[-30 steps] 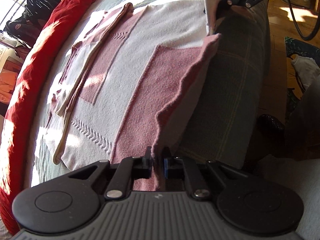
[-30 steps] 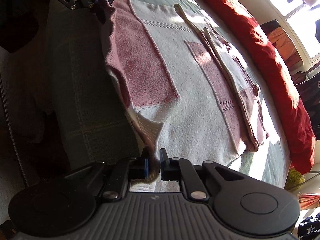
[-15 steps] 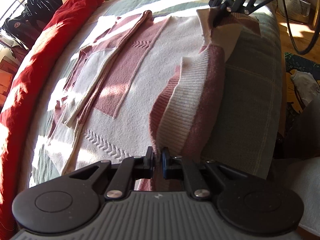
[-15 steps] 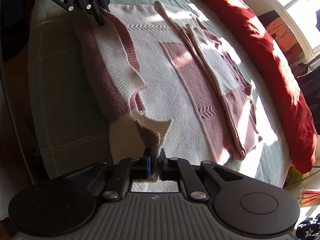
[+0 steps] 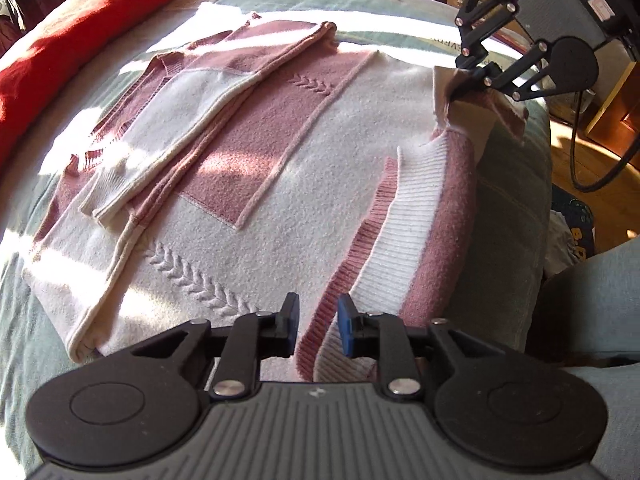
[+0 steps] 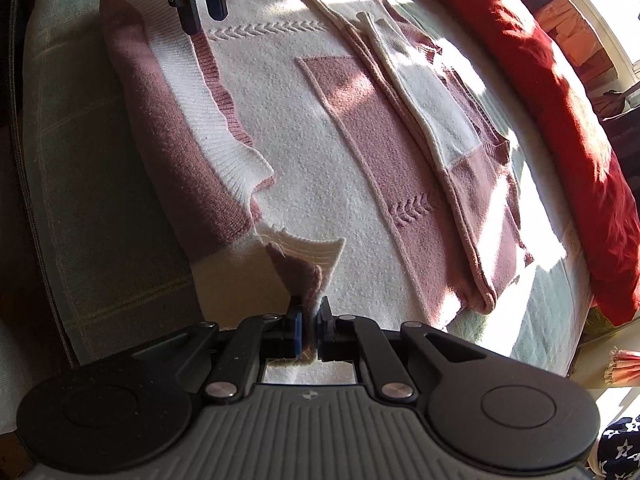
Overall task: Fold clothes
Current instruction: 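Carry the pink hem band with both tools over the sweater body toward the collar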
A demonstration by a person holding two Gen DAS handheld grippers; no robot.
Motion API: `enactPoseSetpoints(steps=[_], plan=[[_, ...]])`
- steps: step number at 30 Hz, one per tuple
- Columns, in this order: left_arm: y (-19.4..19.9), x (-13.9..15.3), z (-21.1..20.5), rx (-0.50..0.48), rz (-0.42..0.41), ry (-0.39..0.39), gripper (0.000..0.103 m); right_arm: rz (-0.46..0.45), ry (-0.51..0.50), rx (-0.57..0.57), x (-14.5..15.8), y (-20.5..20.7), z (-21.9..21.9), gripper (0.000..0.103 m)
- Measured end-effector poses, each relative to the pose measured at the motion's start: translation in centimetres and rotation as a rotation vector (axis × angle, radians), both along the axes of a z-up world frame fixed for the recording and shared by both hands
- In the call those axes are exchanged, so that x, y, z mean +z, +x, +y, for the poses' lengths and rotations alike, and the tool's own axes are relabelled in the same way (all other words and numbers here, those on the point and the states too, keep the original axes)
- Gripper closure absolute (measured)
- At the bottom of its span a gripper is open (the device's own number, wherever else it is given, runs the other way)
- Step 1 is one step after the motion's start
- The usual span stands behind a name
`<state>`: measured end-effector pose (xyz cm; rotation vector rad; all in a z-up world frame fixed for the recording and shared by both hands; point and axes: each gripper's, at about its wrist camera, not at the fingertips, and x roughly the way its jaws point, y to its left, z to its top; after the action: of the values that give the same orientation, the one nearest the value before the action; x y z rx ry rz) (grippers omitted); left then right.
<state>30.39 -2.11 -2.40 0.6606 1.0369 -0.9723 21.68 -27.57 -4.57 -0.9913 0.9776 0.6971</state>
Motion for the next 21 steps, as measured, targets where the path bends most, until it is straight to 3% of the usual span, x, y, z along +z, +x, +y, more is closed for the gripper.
enactPoseSetpoints(steps=[2,4,7,10,13,17,21], plan=[[0.2,-0.2,0.0,-0.058,0.034,0.011,0.048,0.006,-0.006,0.010,-0.1,0.0,0.1,0.096],[0.7,-0.5,0.0,-0.097,0.064,0.027,0.048,0.007,-0.008,0.019,-0.1,0.1,0.0,0.096],[2.2,-1.6,0.2,-0.103,0.209,0.051,0.049,0.011,-0.007,0.023,-0.1,0.1,-0.1,0.096],[3.9,-2.9,0.3,-0.068,0.353,0.071,0.056,0.013,-0.007,0.025,-0.2,-0.1,-0.1,0.096],[5.4,-3.4,0.6,-0.040,0.492,0.066,0.080,0.011,-0.004,0.024,-0.2,-0.4,-0.1,0.096],[6.0,-4.2,0.7,-0.071,0.587,0.117,0.081,0.015,0.004,0.017,-0.3,-0.5,-0.2,0.096],[5.8,-5.1,0.1,-0.105,0.601,0.154,0.081,0.018,0.013,0.012,-0.6,-0.5,-0.1,0.096]])
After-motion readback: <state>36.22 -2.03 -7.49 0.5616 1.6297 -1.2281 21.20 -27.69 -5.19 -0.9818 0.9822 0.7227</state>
